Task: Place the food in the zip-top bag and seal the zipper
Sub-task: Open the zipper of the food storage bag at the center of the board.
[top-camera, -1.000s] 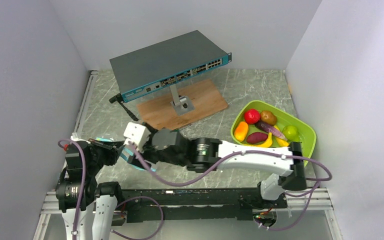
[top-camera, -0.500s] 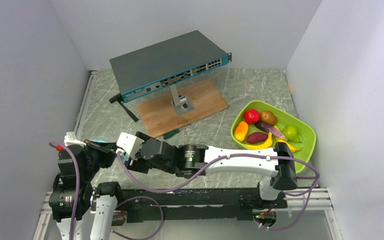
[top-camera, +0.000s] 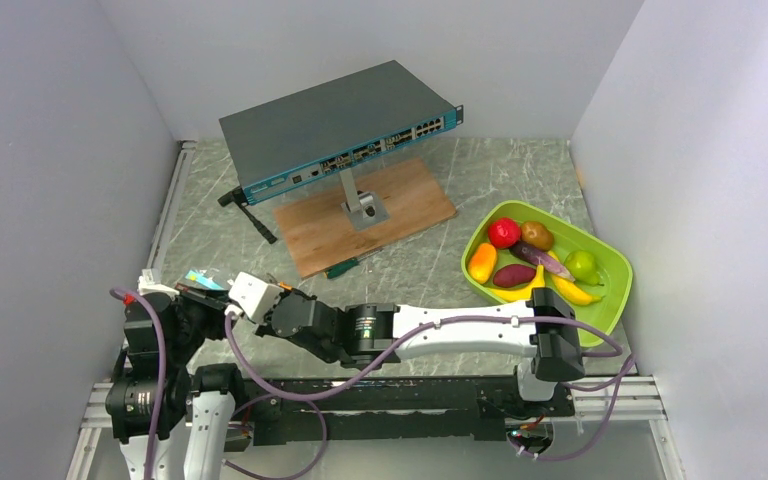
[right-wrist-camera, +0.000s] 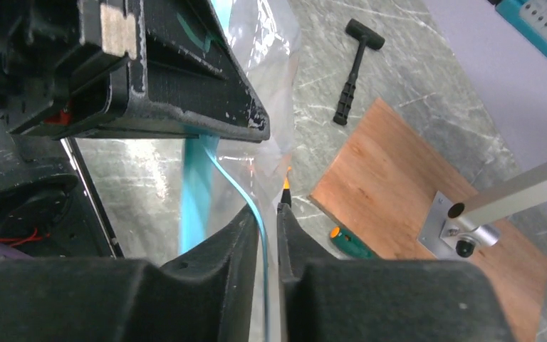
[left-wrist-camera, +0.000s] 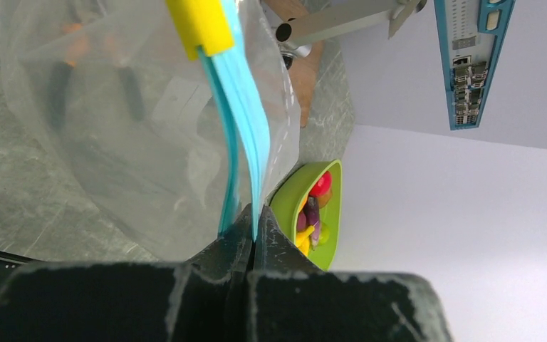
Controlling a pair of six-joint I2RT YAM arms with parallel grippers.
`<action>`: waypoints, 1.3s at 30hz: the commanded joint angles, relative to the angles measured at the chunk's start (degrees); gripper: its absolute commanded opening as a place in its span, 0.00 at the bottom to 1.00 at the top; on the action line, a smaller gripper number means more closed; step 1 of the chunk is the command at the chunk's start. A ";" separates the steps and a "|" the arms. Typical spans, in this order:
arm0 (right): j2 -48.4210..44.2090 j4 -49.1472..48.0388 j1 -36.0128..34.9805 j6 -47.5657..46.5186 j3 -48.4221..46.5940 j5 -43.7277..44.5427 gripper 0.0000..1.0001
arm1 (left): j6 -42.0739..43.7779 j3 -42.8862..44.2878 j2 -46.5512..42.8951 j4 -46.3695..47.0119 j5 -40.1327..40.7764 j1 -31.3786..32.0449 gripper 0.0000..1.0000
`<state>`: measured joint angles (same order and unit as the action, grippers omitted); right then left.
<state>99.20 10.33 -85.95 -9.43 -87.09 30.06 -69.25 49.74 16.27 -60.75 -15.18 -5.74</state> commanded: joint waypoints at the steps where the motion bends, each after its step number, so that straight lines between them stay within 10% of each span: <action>1: -0.51 -5.13 -0.45 -0.13 1.64 4.93 0.07 | -0.10 1.05 0.43 -0.12 -0.05 0.12 0.07; 6: -2.30 -7.41 0.44 4.36 4.91 3.78 0.00 | 6.09 3.54 0.52 0.04 2.61 0.12 0.82; 9: -3.58 -5.34 3.21 12.11 5.50 -2.44 0.00 | 10.49 5.94 0.01 1.08 3.39 0.11 0.96; 17: -8.91 -10.06 15.00 33.93 9.39 -25.79 0.00 | 19.86 10.02 -1.83 7.39 -2.88 0.11 1.00; 39: -6.88 -32.16 20.08 63.85 22.03 -31.30 0.00 | 29.59 11.76 5.85 5.32 -8.89 0.11 0.89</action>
<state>89.32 -15.53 -66.28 48.93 -68.23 0.89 -42.89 62.17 18.83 -55.68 -20.34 -5.74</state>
